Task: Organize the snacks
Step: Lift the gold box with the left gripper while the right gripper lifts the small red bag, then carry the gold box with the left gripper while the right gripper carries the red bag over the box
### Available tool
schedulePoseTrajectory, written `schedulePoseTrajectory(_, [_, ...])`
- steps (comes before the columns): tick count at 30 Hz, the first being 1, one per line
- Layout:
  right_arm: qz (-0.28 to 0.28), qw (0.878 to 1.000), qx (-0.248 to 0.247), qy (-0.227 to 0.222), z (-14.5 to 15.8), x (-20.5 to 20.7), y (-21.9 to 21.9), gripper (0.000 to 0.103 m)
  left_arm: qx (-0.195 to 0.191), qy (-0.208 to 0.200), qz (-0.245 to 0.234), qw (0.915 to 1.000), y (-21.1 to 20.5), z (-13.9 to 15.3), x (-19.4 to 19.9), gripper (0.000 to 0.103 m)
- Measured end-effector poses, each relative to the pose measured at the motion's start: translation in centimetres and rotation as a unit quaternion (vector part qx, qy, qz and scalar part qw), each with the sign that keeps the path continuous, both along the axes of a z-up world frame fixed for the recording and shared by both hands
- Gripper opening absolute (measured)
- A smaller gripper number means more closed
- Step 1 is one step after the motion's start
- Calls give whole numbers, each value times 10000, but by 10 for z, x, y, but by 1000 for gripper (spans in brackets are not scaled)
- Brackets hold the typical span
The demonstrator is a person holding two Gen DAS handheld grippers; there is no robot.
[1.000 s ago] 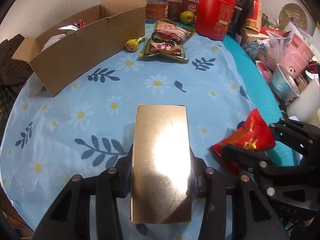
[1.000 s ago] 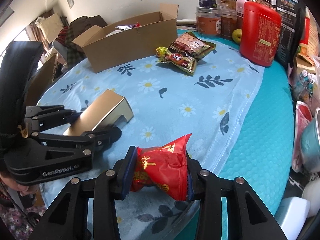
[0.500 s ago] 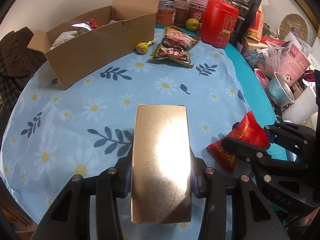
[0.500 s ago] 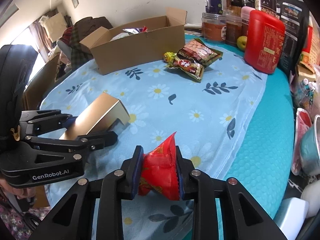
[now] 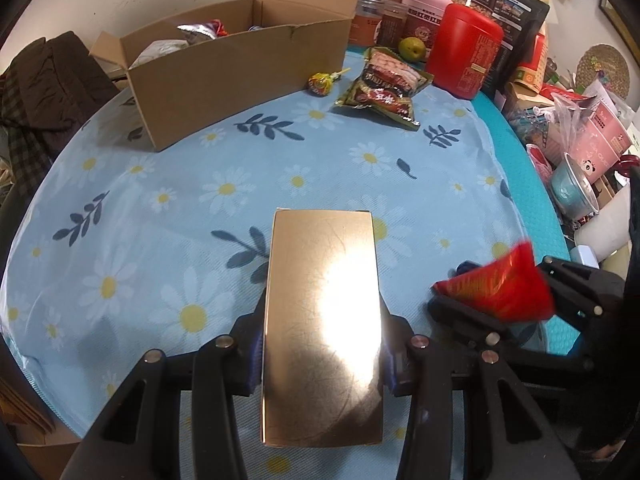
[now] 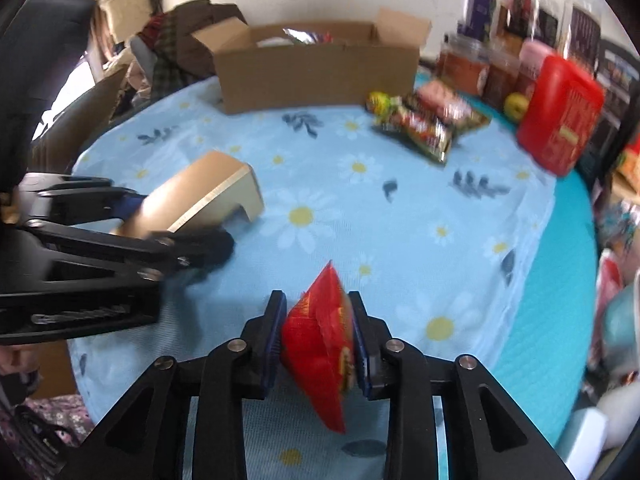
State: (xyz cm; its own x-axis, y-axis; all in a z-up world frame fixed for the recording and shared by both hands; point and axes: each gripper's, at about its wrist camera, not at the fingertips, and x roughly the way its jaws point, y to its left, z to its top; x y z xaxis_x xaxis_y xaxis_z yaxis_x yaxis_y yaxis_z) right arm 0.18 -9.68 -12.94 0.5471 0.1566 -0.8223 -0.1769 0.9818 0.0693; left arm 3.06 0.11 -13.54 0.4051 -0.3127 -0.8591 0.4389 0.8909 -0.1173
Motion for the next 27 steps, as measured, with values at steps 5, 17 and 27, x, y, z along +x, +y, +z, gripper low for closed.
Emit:
schedulePoseTrajectory(5, [16, 10000, 83, 21, 3, 2, -4, 25, -60, 13, 40, 10000, 5, 1, 0, 44])
schedulePoseTrajectory(17, [276, 9983, 430, -291, 35, 5, -2, 25, -313, -274, -5, 9991, 8, 33, -1, 44])
schedulePoseTrajectory(27, [557, 9947, 516, -696, 71, 28, 9, 24, -488, -708, 123, 9962, 15, 69, 15, 44])
